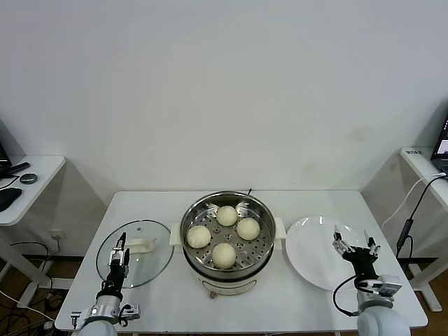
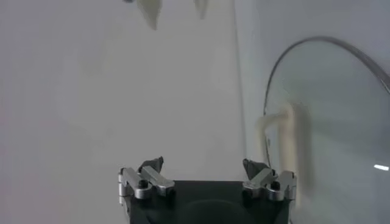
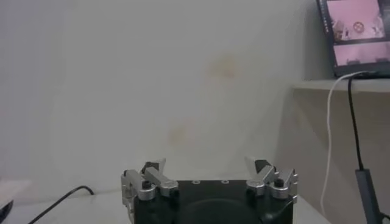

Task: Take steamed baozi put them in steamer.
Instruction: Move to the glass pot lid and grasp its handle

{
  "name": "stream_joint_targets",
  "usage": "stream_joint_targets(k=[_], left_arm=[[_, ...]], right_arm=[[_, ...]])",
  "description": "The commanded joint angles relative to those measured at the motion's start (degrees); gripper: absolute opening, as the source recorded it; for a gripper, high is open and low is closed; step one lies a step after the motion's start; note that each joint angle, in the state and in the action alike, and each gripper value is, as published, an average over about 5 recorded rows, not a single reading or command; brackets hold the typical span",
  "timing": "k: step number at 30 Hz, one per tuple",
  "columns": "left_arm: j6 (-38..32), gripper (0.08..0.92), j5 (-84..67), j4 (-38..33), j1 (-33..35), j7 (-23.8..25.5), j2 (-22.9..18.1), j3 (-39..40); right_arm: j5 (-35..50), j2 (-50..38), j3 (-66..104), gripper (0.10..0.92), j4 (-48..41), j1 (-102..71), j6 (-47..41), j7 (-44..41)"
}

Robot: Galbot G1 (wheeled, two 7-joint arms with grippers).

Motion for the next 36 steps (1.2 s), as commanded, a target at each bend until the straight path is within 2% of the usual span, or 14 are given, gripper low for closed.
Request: stream_joint_targets(k=[1,15,26,36], left_arm=[[1.64,0.823,2.16,7.54,-5.09,0.06,0.72,1.29],[0.28,0.823,-0.63,13.26,-9.37,-0.69,1.23,2.66],[0.38,0.823,-1.77,13.08,-11.66,-0.28,1.16,3.28],[0.18,0.823,-3.94,17.25,-14.96,-1.23,1.01,4.79]], right_arm=[[-1.19,1.07,0.04,0.823,-0.37,-0.69,0.65,-0.05],[-1.76,2.54,0.13,0.823,-1.58,-0.52,1.33,-0.14],[-1.9,2.94,0.35,0.823,-2.41,-0.37,1.65,-0.2],[-2.42,3.55,0.15,0.823,-3.47,-0.07,1.97,-0.25]])
